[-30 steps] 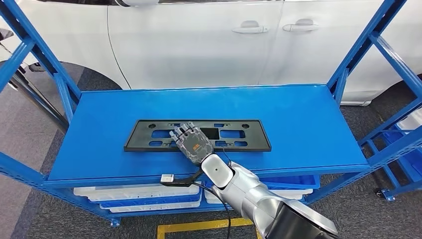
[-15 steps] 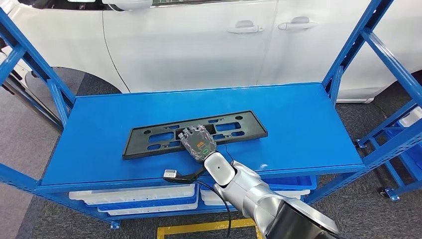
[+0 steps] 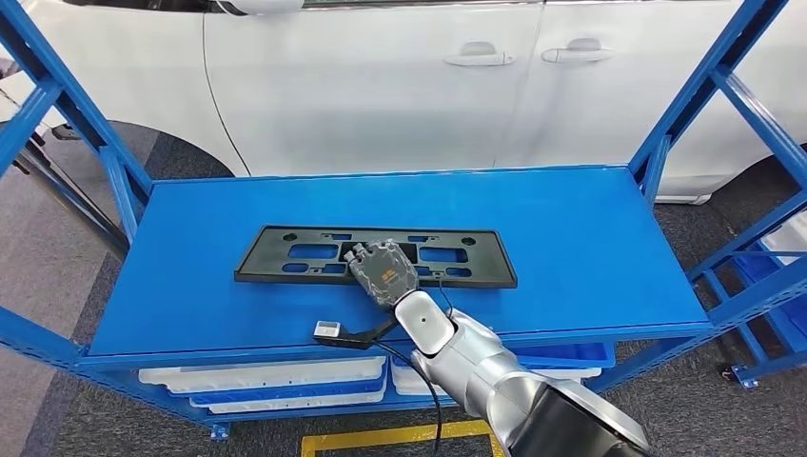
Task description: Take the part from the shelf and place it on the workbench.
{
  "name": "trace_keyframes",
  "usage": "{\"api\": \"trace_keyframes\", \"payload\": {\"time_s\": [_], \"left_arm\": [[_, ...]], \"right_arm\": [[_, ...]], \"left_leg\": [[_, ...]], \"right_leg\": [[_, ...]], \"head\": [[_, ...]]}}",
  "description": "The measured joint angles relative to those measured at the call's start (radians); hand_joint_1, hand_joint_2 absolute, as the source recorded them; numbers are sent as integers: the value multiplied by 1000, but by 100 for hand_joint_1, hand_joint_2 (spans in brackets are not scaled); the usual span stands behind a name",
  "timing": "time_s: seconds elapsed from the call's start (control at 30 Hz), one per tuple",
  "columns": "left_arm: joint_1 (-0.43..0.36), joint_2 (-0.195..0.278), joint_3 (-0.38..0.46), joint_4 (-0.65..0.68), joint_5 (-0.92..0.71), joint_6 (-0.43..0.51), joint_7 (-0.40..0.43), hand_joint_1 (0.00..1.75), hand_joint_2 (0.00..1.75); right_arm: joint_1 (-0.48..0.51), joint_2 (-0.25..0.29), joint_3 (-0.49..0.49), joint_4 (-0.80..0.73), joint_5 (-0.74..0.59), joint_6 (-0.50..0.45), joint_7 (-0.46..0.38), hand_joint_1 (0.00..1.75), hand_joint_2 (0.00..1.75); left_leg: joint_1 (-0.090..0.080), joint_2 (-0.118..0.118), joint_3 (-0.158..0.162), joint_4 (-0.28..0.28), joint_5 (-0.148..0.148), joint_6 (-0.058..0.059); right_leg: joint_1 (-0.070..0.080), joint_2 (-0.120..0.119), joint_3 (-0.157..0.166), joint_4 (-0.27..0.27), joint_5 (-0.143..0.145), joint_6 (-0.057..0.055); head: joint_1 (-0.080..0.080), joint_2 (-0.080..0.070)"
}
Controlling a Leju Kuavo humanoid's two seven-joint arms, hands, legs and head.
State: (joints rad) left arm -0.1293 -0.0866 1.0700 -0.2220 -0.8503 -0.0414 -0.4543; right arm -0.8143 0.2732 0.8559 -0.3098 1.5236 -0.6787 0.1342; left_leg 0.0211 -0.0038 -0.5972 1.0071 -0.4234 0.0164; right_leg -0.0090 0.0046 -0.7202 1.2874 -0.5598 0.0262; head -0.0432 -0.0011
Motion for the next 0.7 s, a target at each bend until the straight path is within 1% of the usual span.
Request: {"api": "trace_keyframes", "payload": {"time_s": [0.03, 0.07, 0.1, 0.13, 0.17, 0.23, 0.27, 0.3, 0.33, 0.37, 0.4, 0.43, 0.47, 0.5, 0.53, 0.57, 0.6, 0.63, 0.67, 0.7], "left_arm": [[0, 0, 0, 0, 2, -1, -1, 0, 175], [0, -1, 0, 0, 3, 0, -2, 0, 175], [-1, -1, 0, 0, 4, 2, -2, 0, 175], [-2, -2, 0, 0, 6, 5, -2, 0, 175], [-3, -2, 0, 0, 8, 10, -2, 0, 175], [-6, -2, 0, 0, 12, 17, -4, 0, 175], [-7, -2, 0, 0, 15, 19, -6, 0, 175], [-9, -2, 0, 0, 18, 21, -10, 0, 175], [-10, -2, 0, 0, 21, 22, -15, 0, 175], [-11, -3, 0, 0, 25, 23, -21, 0, 175], [-11, -3, 0, 0, 31, 25, -30, 0, 175], [-11, -3, 1, 0, 37, 26, -40, 0, 175], [-10, -3, 2, 0, 45, 28, -49, 0, 175], [-10, -3, 4, 0, 53, 29, -58, 0, 175], [-10, -3, 6, 0, 59, 31, -65, 0, 175], [-10, -2, 8, 0, 63, 33, -70, 0, 175], [-10, -2, 9, 0, 67, 35, -74, 0, 175], [-9, -1, 11, 0, 70, 38, -77, 0, 175], [-8, -1, 13, 0, 74, 40, -80, 0, 175], [-6, 0, 16, 0, 77, 42, -82, 0, 175]], "right_arm": [[1, -1, -10, -9, -7, -2, -6, 175, 175], [2, -3, -23, -26, -13, -3, -13, 175, 175], [3, -6, -38, -47, -19, -4, -23, 175, 175], [5, -8, -54, -74, -24, -5, -35, 175, 175], [10, -11, -73, -104, -28, -6, -50, 175, 175], [27, -17, -119, -178, -34, -7, -89, 175, 175], [39, -20, -147, -221, -39, -8, -115, 175, 175], [51, -22, -179, -268, -48, -8, -147, 175, 175], [65, -23, -214, -316, -63, -8, -185, 175, 175], [80, -22, -253, -365, -90, -9, -235, 175, 175], [96, -21, -295, -413, -130, -10, -299, 175, 175], [117, -16, -346, -462, -188, -10, -383, 175, 175], [138, -8, -401, -509, -261, -11, -479, 175, 175], [159, 3, -458, -550, -340, -11, -574, 175, 175], [176, 15, -511, -589, -421, -12, -657, 175, 175], [190, 24, -552, -625, -497, -12, -713, 175, 175], [203, 29, -579, -663, -574, -14, -747, 175, 175], [218, 30, -595, -707, -654, -17, -762, 175, 175], [236, 26, -601, -756, -730, -19, -766, 175, 175], [256, 19, -600, -809, -803, -21, -764, 175, 175]], "left_leg": [[0, -1, 1, 2, -2, -2], [0, -2, 1, 4, -4, -4], [-2, -2, 0, 8, -7, -8], [-4, -2, -2, 10, -9, -13], [-5, -2, -3, 11, -10, -18], [-5, -2, -3, 7, -9, -30], [-3, -2, -3, 10, -12, -36], [-2, -1, -8, 23, -23, -41], [-1, -1, -22, 55, -43, -46], [0, 0, -47, 110, -72, -49], [0, 0, -78, 177, -102, -52], [0, 0, -109, 240, -124, -54], [0, 0, -129, 279, -130, -55], [0, 0, -131, 280, -117, -54], [0, 0, -115, 242, -86, -52], [0, 0, -85, 177, -48, -49], [-2, -1, -52, 113, -22, -45], [-3, -1, -27, 60, -6, -39], [-6, -2, -13, 30, -3, -34], [-9, -2, -8, 21, -9, -29]], "right_leg": [[-1, 0, 19, -50, 36, -2], [-2, 0, 48, -122, 75, -5], [-1, 0, 76, -189, 103, -8], [0, 0, 95, -236, 119, -12], [3, 1, 103, -259, 123, -15], [5, 2, 103, -264, 122, -25], [4, 2, 106, -268, 124, -31], [2, 1, 109, -272, 125, -38], [0, 0, 113, -276, 126, -44], [1, -2, 115, -278, 126, -48], [2, -3, 117, -278, 125, -52], [4, -4, 118, -278, 123, -54], [6, -4, 120, -277, 121, -55], [8, -4, 122, -276, 119, -56], [8, -4, 125, -274, 116, -55], [8, -3, 128, -272, 112, -53], [10, -3, 131, -270, 108, -50], [12, -2, 132, -267, 104, -46], [13, -2, 131, -266, 103, -41], [14, -2, 129, -266, 103, -36]], "head": [[0, 0], [0, 0], [0, 0], [0, 0], [0, 0], [0, 0], [0, 0], [0, 0], [0, 0], [0, 0], [0, 0], [0, 0], [0, 0], [0, 0], [0, 0], [0, 0], [0, 0], [0, 0], [0, 0], [0, 0]]}}
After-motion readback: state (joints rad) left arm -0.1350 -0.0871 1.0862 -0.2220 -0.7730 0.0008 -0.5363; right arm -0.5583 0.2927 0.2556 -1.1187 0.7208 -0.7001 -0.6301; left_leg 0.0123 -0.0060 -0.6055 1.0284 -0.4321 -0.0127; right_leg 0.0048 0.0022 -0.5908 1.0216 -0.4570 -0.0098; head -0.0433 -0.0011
